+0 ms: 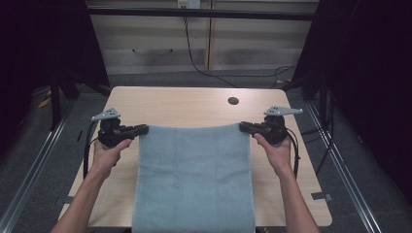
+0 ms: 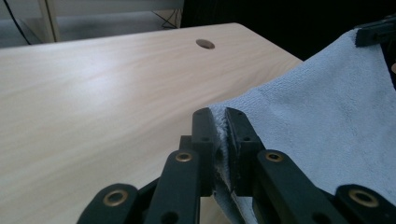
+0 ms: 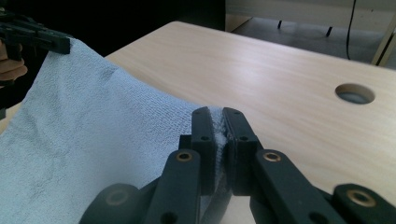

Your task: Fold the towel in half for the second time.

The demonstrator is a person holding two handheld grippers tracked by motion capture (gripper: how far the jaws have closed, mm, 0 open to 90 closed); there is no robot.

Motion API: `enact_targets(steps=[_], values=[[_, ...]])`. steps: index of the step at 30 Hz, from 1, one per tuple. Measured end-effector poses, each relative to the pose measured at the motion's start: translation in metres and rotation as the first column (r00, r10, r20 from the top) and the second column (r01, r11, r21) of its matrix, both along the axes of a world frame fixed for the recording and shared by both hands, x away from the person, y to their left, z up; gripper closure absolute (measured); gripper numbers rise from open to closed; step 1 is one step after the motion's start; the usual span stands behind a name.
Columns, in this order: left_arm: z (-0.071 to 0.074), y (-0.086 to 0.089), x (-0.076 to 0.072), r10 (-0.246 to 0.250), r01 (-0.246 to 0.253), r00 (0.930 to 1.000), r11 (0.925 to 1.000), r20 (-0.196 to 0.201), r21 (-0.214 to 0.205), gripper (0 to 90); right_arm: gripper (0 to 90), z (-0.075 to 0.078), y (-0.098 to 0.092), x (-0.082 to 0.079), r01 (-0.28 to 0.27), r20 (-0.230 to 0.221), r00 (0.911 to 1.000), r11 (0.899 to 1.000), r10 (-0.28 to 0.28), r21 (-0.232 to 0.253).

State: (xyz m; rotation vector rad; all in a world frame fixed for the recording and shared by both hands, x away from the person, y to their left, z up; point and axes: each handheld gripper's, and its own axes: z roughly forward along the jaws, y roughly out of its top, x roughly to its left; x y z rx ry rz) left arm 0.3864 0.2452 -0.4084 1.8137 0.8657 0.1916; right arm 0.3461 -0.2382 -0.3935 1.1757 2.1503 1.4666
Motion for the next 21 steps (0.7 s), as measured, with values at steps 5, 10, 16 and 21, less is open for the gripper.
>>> enact_targets(steps=[5,10,16,21], values=[[0.017,-0.003,0.013,0.021,-0.021,0.9996,0.9997,0.018,-0.013,83.5,84.1,0.017,-0.005,0.011,0.021,0.020,0.9996,1.000,-0.021,0.006],[0.036,-0.007,0.025,0.038,-0.036,0.9984,0.9988,0.042,-0.034,83.8,84.3,0.034,-0.008,0.022,0.041,0.046,0.9981,0.999,-0.040,-0.006],[0.059,-0.015,0.027,0.025,-0.020,0.9946,0.9985,0.101,-0.052,83.8,84.7,0.060,-0.010,0.029,0.071,0.091,0.9935,0.997,-0.068,-0.022],[0.041,-0.011,0.021,0.028,-0.024,0.9958,0.9984,0.087,-0.052,83.9,84.7,0.052,-0.015,0.020,0.069,0.088,0.9939,0.998,-0.067,-0.014]])
